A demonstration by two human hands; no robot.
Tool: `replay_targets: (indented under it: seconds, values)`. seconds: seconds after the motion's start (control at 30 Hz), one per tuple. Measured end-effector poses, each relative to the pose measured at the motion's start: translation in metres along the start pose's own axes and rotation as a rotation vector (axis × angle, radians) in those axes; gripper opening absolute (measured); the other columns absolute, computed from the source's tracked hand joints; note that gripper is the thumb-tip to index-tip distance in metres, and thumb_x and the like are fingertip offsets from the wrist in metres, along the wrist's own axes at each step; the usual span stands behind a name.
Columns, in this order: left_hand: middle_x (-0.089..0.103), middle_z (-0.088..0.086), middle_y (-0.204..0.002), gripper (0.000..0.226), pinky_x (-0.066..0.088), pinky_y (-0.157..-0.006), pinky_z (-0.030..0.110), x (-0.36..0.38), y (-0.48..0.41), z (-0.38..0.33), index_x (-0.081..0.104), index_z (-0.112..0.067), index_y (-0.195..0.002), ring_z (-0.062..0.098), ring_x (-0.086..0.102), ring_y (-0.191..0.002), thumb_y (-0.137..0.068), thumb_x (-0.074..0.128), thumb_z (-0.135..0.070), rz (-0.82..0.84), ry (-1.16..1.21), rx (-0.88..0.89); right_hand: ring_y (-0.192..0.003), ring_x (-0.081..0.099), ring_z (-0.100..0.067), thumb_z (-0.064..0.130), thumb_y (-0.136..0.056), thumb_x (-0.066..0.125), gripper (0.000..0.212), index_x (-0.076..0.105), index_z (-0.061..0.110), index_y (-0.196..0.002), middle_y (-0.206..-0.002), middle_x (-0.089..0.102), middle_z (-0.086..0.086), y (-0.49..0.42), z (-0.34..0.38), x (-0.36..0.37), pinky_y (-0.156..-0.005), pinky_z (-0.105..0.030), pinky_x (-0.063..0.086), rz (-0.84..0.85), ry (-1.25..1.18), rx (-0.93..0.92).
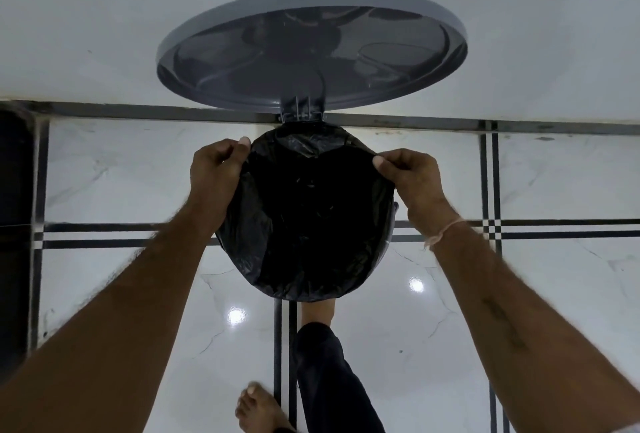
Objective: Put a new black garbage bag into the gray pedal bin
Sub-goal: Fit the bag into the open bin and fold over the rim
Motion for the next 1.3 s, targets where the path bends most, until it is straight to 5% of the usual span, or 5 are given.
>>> replay_targets:
  seconds: [0.13,0.37,0.67,0.9,1.3]
  values:
    - [0.059,-0.008,-0.062,0.041,0.049,-0.078,0.03,0.001,-0.002,0.004,0.066,-0.013,-0.072,0.011,0.058,-0.07,-0.097,0.064,-0.045,-0.018,-0.013,-0.022,-0.052,0.058,-0.007,0.021,-0.097,0.072,0.018,0.072,0.012,-0.082,-0.064,0.068,0.004,0.003,-0.023,-0.001,-0.05,-0.021,0.041,0.008,-0.179,0.254]
    - [0.06,-0.012,-0.06,0.044,0.049,-0.078,0.031,0.002,-0.002,0.008,0.064,-0.016,-0.069,0.011,0.057,-0.069,-0.098,0.061,-0.049,-0.066,-0.063,-0.02,-0.058,0.047,-0.008,0.027,-0.099,0.07,0.023,0.064,0.019,-0.078,-0.069,0.06,0.004,0.004,-0.042,-0.011,-0.051,-0.024,0.027,0.001,-0.057,0.346]
    - [0.062,-0.005,-0.068,0.044,0.049,-0.081,0.032,0.0,0.003,0.006,0.066,-0.013,-0.076,0.016,0.057,-0.073,-0.1,0.059,-0.049,-0.112,-0.112,-0.016,-0.072,0.061,-0.018,0.015,-0.092,0.077,0.02,0.075,0.001,-0.107,-0.077,0.062,-0.006,0.063,-0.048,-0.022,-0.067,-0.029,0.051,-0.218,-0.117,0.128]
    - [0.067,-0.002,-0.07,0.048,0.055,-0.086,0.037,-0.004,0.004,0.01,0.069,-0.012,-0.072,0.017,0.06,-0.074,-0.096,0.063,-0.053,-0.135,-0.078,-0.081,-0.056,0.048,-0.017,0.017,-0.097,0.072,0.016,0.066,0.013,-0.082,-0.075,0.063,-0.004,0.069,-0.072,-0.017,-0.051,-0.026,0.039,-0.277,-0.368,0.376]
    - [0.074,-0.008,-0.102,0.03,0.053,-0.104,0.039,-0.009,0.034,0.025,0.074,-0.022,-0.115,0.02,0.069,-0.107,-0.105,0.048,-0.035,-0.073,0.229,-0.27,-0.065,0.053,-0.012,0.019,-0.098,0.065,0.013,0.066,0.012,-0.109,-0.086,0.065,0.001,0.088,-0.108,0.007,-0.055,-0.023,0.044,-0.232,-0.773,0.643]
Point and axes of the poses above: each hand's wrist, its own y-axis away from the middle knuckle, its own x-axis out of the palm, z = x × y, the point moved 9 cm from there along -y, towards the middle knuckle
